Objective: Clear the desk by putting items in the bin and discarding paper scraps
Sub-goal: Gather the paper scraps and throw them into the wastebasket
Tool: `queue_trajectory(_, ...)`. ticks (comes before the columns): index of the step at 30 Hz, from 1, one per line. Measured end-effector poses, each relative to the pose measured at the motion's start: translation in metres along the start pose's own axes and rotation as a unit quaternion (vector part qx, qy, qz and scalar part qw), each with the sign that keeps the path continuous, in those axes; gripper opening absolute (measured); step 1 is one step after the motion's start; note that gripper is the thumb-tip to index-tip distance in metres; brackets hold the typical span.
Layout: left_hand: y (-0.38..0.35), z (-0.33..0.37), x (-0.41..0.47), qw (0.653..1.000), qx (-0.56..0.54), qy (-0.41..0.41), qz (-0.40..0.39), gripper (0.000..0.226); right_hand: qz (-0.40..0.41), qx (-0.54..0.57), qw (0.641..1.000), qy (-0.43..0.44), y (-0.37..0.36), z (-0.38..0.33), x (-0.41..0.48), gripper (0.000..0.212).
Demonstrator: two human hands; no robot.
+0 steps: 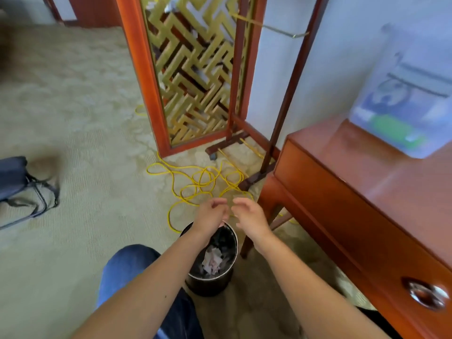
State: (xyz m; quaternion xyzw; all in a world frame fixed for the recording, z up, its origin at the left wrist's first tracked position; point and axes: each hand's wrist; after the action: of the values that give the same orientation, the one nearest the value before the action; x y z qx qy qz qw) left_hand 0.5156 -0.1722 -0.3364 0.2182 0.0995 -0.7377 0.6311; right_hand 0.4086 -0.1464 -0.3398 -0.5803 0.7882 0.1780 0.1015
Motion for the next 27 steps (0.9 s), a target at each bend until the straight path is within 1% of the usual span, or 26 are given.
queue_trajectory(3, -0.005, 0.03, -0.022, 0.998, -0.017, -0.059, 0.005, 0.022, 0.028, 0.033, 0.997, 0.062, 0.017, -0.032, -0.026, 0.022)
queue_trajectory(7, -0.017, 0.071, -0.059, 0.99, -0.025, -0.139, -0.015, 0.022, 0.064, 0.048, 0.984, 0.158, 0.045, -0.071, -0.066, 0.018)
queue_trajectory(10, -0.033, 0.099, -0.089, 0.982, -0.039, -0.182, -0.042, 0.02, 0.089, 0.068, 0.971, 0.212, 0.071, -0.095, -0.094, 0.016)
queue_trajectory(13, -0.055, 0.123, -0.112, 0.973, -0.03, -0.217, -0.074, 0.021, 0.099, 0.088, 0.962, 0.238, 0.1, -0.113, -0.115, 0.02)
queue_trajectory(16, -0.081, 0.143, -0.127, 0.966, -0.02, -0.236, -0.105, 0.022, 0.132, 0.09, 0.952, 0.262, 0.134, -0.122, -0.127, 0.023)
queue_trajectory(19, -0.112, 0.16, -0.137, 0.959, -0.005, -0.254, -0.127, 0.022, 0.17, 0.098, 0.944, 0.266, 0.175, -0.126, -0.137, 0.024)
queue_trajectory(22, -0.148, 0.175, -0.15, 0.95, 0.009, -0.265, -0.166, 0.02, 0.209, 0.098, 0.934, 0.274, 0.219, -0.127, -0.144, 0.024)
queue_trajectory(27, -0.217, 0.195, -0.165, 0.932, 0.033, -0.28, -0.228, 0.019, 0.256, 0.067, 0.925, 0.274, 0.288, -0.129, -0.149, 0.022)
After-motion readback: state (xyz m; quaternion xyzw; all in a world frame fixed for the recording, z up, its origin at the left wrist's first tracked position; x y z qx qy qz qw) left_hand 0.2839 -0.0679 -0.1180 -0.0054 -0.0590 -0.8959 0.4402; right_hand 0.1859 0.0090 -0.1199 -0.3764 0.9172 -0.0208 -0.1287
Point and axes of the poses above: each hand's wrist, its own x-axis towards the middle knuckle, its own y-axis out of the back of the hand, z = x × y, and after that the axes turned 3 degrees about x, right-handed
